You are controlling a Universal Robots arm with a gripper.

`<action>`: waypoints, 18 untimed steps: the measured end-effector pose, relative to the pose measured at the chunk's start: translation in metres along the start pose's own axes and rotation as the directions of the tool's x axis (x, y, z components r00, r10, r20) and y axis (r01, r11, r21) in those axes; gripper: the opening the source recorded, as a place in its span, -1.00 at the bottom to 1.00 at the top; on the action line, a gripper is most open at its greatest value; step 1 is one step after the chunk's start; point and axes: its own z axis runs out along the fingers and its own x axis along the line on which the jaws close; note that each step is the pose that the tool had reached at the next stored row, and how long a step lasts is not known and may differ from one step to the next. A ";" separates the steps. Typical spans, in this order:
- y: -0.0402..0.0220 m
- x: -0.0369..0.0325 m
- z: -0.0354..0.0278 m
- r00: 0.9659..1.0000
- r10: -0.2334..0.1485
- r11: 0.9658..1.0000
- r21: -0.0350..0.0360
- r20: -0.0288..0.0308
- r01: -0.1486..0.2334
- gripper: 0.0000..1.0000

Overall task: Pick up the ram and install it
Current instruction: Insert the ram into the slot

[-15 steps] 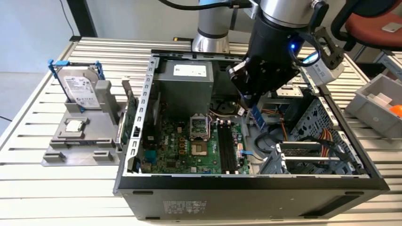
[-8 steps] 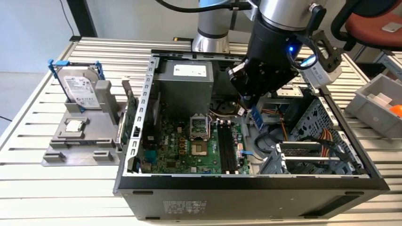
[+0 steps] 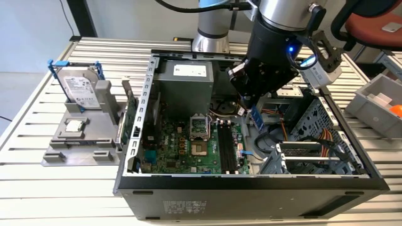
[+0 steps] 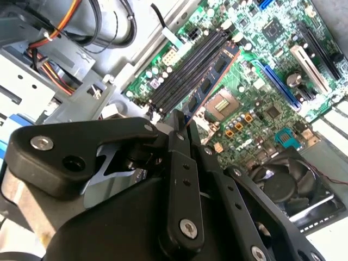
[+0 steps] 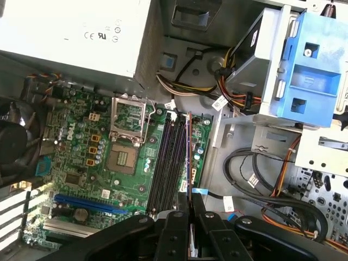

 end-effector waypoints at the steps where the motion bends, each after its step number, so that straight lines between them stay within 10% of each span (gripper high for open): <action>1: 0.0000 0.0000 0.0000 1.000 0.000 1.000 0.000 0.000 0.000 -1.00; 18: 0.0000 0.0001 0.0002 1.000 0.000 1.000 0.000 0.000 0.000 -1.00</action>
